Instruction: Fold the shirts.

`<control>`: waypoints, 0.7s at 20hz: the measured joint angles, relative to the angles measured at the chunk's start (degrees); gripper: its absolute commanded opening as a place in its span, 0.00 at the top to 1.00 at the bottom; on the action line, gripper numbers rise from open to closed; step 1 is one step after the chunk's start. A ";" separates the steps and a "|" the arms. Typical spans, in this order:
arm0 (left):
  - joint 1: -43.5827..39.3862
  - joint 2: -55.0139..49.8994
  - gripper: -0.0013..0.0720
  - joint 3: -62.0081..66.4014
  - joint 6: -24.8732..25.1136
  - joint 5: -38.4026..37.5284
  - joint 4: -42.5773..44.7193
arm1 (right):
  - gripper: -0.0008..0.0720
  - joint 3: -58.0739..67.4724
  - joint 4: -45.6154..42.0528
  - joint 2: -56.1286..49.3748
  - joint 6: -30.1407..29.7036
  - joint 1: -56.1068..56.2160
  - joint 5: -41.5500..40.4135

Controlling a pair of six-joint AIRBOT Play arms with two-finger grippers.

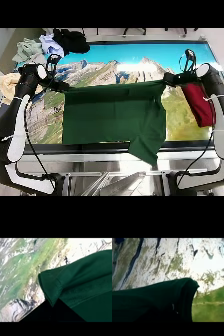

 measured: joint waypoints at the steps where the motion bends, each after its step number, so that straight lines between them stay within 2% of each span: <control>1: -0.17 -0.07 0.97 0.31 0.00 -1.88 0.04 | 0.95 -0.04 -0.22 -0.04 0.50 -0.17 2.36; 6: -1.05 -0.20 0.97 0.28 -0.79 -10.73 0.24 | 0.95 -0.46 -3.02 -0.13 2.58 -0.09 13.66; 11: -0.52 -0.24 0.97 -6.01 -1.07 -13.57 0.17 | 0.95 -3.48 -4.46 -0.17 4.96 0.63 19.23; 12: -0.28 -0.24 0.96 -7.39 -1.07 -13.60 -0.20 | 0.91 -3.96 -4.57 -0.28 5.20 0.66 19.76; 13: -0.04 -0.24 0.95 -8.41 -1.09 -13.60 -0.70 | 0.39 -4.31 -4.76 -0.42 5.64 0.70 20.00; 14: 0.22 -0.24 0.54 -9.20 -1.09 -13.57 -1.51 | 0.02 -4.59 -5.14 -0.55 6.03 0.72 20.13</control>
